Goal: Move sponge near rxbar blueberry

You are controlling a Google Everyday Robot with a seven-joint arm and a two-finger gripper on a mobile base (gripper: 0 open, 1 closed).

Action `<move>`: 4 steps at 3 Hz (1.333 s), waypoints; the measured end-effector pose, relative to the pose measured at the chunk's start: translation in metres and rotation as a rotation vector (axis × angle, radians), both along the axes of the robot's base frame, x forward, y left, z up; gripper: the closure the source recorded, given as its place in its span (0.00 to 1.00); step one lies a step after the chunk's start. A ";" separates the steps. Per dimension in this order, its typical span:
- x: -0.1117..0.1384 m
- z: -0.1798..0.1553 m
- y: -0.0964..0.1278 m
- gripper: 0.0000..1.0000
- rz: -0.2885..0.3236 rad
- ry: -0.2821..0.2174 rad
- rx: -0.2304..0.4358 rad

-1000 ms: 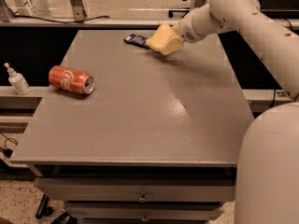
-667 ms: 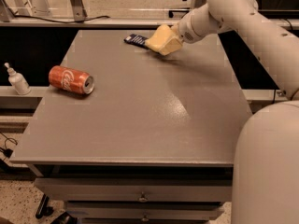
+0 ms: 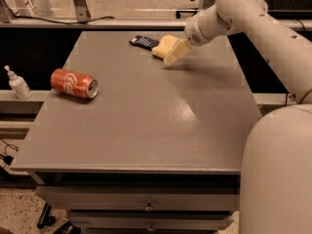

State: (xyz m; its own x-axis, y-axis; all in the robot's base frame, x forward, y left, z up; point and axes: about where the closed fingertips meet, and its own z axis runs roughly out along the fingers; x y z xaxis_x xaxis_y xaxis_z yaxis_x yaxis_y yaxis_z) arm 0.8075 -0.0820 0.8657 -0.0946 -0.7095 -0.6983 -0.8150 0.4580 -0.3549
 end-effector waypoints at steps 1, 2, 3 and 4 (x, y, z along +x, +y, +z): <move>-0.002 0.003 -0.001 0.00 0.005 -0.004 0.011; -0.011 0.015 -0.015 0.00 0.009 -0.013 0.057; -0.028 0.036 -0.047 0.00 0.020 -0.030 0.122; -0.050 0.071 -0.082 0.00 0.037 -0.084 0.151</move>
Offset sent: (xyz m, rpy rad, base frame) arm -0.0249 -0.0445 0.0398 0.1262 -0.0340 0.0064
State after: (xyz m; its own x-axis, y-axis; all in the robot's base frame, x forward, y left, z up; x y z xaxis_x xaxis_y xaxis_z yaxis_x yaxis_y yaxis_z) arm 0.7571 -0.1643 0.9367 -0.0075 -0.5978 -0.8016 -0.8027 0.4816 -0.3517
